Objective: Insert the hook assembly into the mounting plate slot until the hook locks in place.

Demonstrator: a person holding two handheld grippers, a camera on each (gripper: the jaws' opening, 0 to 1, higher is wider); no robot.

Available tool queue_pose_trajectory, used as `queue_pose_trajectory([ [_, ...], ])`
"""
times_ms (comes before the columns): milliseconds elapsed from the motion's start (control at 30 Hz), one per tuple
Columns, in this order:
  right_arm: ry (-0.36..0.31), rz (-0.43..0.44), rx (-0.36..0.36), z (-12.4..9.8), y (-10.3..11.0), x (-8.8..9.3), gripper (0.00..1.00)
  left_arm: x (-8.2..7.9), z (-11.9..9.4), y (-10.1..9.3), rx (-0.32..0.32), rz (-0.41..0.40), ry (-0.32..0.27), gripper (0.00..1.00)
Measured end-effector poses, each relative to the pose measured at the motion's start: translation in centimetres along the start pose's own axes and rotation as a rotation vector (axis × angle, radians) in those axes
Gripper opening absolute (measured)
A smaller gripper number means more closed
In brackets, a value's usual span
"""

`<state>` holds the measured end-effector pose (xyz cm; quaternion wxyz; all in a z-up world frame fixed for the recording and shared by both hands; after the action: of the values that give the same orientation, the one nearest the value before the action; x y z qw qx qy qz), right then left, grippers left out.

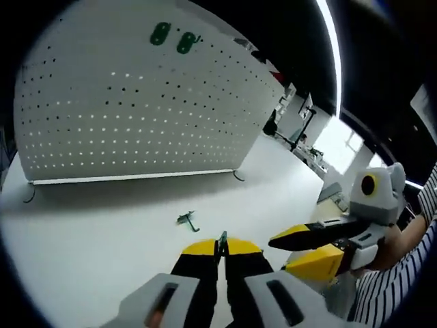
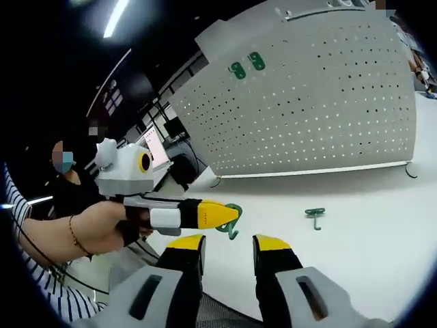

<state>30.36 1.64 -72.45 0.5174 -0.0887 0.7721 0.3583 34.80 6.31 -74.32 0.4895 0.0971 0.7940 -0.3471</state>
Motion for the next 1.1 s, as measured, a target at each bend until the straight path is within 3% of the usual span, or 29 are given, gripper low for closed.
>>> queue_pose_trajectory([
  [167,-0.002,0.008,-0.009,0.2,0.3,-0.1,0.25,-0.3,-0.3,-0.4,-0.006,0.014,-0.030,0.01],
  [400,-0.022,0.041,-0.015,0.4,0.5,-0.7,0.23,-0.6,-0.5,-1.4,0.023,-0.043,-0.066,0.01],
  [567,-0.040,0.064,-0.023,0.5,0.7,-1.2,0.19,-1.0,-0.7,-2.0,0.043,-0.127,-0.100,0.01],
  [733,-0.038,0.020,-0.020,0.5,0.4,-1.3,0.15,-1.2,-0.6,-2.5,0.054,-0.157,-0.114,0.01],
  [1000,-0.058,0.025,-0.011,0.7,0.1,-2.1,0.14,-1.9,-0.3,-3.3,0.078,-0.192,-0.147,0.02],
  [1100,-0.059,-0.031,-0.009,0.7,0.0,-2.3,0.14,-2.2,-0.2,-3.4,0.086,-0.207,-0.157,0.02],
])
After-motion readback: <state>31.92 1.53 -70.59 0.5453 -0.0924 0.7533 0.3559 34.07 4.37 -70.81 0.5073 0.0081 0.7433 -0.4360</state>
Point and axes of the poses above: the point that each gripper's makers call its tool centre point, and the gripper's own axes: z roughly forward along the fingers, y roughly to its left, x roughly out of its underside, the point moved 1 cm from there along -z, roughly backward along the fingers, and after that the axes turned 14 degrees about -y, right-handed, at the moved point
